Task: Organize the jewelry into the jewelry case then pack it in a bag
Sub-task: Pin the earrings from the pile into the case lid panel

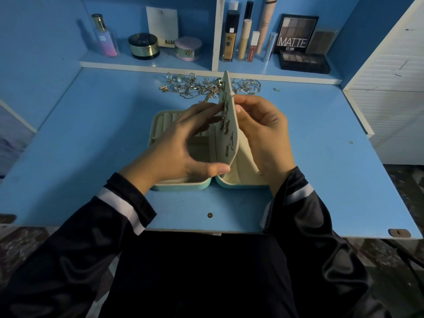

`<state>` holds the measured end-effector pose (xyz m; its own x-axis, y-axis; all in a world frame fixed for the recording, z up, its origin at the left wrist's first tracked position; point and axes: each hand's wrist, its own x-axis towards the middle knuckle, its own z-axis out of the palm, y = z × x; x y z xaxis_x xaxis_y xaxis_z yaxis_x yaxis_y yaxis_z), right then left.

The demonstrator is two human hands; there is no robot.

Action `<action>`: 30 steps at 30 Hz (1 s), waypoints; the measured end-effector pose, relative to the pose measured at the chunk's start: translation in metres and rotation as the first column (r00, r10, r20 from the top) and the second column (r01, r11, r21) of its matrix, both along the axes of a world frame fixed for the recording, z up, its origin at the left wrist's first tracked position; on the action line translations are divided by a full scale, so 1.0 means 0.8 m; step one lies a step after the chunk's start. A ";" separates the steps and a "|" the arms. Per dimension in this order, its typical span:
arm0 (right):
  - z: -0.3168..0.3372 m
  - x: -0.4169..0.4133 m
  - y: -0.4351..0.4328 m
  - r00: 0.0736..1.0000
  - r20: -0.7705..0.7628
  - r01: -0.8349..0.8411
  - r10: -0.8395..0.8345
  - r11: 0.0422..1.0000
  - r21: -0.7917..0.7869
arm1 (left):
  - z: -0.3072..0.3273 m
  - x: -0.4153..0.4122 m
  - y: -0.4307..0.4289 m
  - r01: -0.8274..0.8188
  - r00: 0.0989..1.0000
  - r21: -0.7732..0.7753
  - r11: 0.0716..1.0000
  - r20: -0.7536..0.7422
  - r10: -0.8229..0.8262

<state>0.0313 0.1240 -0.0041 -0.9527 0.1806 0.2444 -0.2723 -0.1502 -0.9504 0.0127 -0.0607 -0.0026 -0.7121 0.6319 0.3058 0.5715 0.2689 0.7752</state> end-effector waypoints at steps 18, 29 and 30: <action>0.044 0.020 0.039 0.995 0.093 -0.060 0.033 0.952 0.299 | 0.014 -0.040 0.023 -0.010 0.996 -0.172 0.985 -0.092 -0.006; 0.018 0.032 0.081 0.991 0.131 -0.064 -0.006 0.852 0.520 | -0.007 -0.052 0.039 0.031 0.996 -0.324 0.945 -0.070 -0.057; 0.014 0.033 0.084 0.990 0.138 -0.064 -0.011 0.845 0.530 | -0.007 -0.052 0.040 0.040 0.995 -0.337 0.941 -0.070 -0.067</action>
